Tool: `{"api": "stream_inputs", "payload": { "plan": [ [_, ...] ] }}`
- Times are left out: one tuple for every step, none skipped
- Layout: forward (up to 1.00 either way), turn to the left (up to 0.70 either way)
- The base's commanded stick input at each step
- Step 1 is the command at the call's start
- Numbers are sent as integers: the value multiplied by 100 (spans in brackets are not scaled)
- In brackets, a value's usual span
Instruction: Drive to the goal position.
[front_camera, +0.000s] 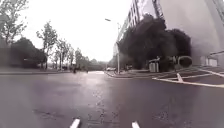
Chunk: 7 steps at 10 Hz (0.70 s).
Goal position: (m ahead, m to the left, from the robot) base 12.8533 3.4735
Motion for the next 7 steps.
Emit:
{"api": "stream_inputs", "payload": {
  "plan": [
    [70, 0],
    [70, 0],
    [70, 0],
    [70, 0],
    [70, 0],
    [70, 0],
    [70, 0]
  ]
}}
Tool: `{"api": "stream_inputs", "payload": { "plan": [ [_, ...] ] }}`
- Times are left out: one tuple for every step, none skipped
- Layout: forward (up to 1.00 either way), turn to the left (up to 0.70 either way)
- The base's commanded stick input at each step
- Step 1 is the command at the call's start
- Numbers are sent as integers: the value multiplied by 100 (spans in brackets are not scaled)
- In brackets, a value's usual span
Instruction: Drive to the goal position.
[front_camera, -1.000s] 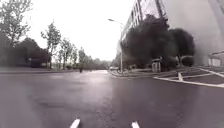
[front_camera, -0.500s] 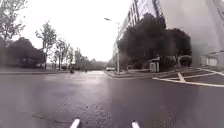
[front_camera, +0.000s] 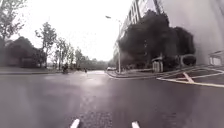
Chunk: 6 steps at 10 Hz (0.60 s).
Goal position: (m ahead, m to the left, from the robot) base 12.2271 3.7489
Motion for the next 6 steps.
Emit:
{"api": "stream_inputs", "payload": {
  "plan": [
    [70, 0],
    [70, 0],
    [70, 0],
    [70, 0],
    [70, 0],
    [70, 0]
  ]
}}
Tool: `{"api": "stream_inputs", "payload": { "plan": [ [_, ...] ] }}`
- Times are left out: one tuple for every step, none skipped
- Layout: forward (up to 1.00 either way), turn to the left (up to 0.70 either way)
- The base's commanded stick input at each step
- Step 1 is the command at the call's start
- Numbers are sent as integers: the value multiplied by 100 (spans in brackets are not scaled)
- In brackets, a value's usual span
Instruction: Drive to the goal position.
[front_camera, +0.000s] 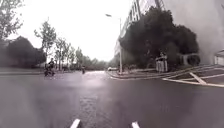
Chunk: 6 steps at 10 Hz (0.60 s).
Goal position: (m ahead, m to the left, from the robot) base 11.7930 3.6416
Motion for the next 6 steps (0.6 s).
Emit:
{"api": "stream_inputs", "payload": {
  "plan": [
    [70, 0],
    [70, 0],
    [70, 0],
    [70, 0],
    [70, 0],
    [70, 1]
  ]
}}
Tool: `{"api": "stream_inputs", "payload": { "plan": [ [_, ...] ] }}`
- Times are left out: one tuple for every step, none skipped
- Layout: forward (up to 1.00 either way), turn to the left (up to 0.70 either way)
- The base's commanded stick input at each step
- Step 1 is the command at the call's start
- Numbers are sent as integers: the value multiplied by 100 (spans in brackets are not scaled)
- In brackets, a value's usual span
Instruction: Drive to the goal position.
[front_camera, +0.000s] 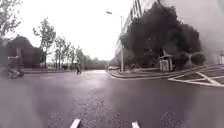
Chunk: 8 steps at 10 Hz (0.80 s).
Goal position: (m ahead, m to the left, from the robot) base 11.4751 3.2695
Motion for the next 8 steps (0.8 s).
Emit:
{"api": "stream_inputs", "payload": {
  "plan": [
    [70, 6],
    [70, 11],
    [70, 14],
    [70, 14],
    [70, 14],
    [70, 14],
    [70, 14],
    [70, 14]
  ]
}}
